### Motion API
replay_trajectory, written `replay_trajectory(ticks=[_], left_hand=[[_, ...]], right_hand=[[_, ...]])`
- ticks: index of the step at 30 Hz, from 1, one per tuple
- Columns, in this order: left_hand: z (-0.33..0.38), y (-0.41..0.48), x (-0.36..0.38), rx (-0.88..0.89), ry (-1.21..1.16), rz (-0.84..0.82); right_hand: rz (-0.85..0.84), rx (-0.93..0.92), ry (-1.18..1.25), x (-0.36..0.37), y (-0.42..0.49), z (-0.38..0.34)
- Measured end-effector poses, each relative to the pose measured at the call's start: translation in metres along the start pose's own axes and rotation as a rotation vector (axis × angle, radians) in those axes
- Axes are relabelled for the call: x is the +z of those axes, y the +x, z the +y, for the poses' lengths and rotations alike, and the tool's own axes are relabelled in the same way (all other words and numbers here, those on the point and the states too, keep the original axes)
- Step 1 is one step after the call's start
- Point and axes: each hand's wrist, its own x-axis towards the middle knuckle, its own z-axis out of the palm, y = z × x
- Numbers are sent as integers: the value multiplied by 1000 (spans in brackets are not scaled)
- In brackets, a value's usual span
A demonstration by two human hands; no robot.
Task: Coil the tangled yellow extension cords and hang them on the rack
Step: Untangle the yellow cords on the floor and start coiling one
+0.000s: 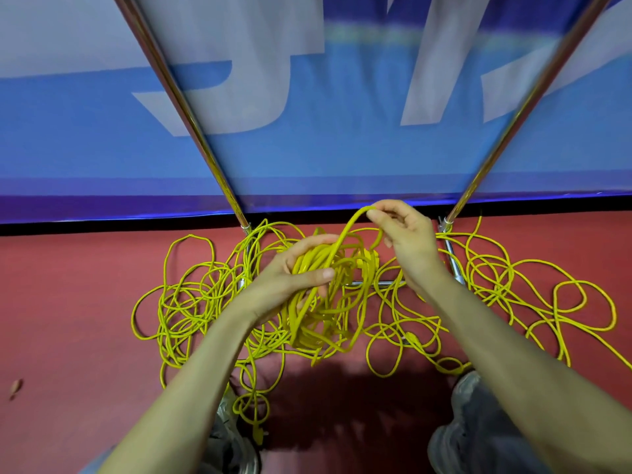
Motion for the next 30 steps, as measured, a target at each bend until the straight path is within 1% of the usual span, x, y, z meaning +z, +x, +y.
replay_trajectory(ticks=[2,6,8,11,12,13,14,17,18,19,20,22,23,24,26,27,28,30], left_hand=[[2,0,1,33,-52,50],[1,2,-6,92,-212,133],[2,4,-7,133,-302,146],[7,7,-9,166,-440,234],[8,8,-10,174,-468,265],[9,8,-10,184,-491,298],[9,9,-11,192,-506,333],[8,10,-12,194,-538,412],[9,10,-13,186,-547,417],[9,10,-14,171,-550,411],[10,9,-15,148,-546,391],[11,6,-17,84,-512,321],[10,4,-18,54,-490,278],[9,2,-19,32,-476,239],[6,0,-19,-1,-462,193],[4,0,-20,-19,-453,183],[3,1,-20,-38,-437,178],[2,3,-18,-77,-401,170]], right_hand=[[-52,12,-103,-4,0,11],[-200,86,-186,-4,3,29],[-170,66,-276,-4,4,37],[-1,-82,-443,-5,-7,42],[22,-129,-465,-4,-12,43],[3,-164,-478,-3,-18,44],[-60,-185,-485,-1,-25,44],[-361,-177,-505,10,-47,46],[-419,-157,-496,16,-54,49],[-424,-135,-475,24,-58,51],[-371,-102,-417,30,-57,51],[-198,-32,-312,36,-44,48],[-154,-4,-330,33,-35,46],[-173,28,-402,27,-25,48],[-325,93,-524,12,-11,52],[-357,109,-542,6,-7,52],[-334,92,-555,0,-3,52],[-233,-21,-580,-10,5,44]])
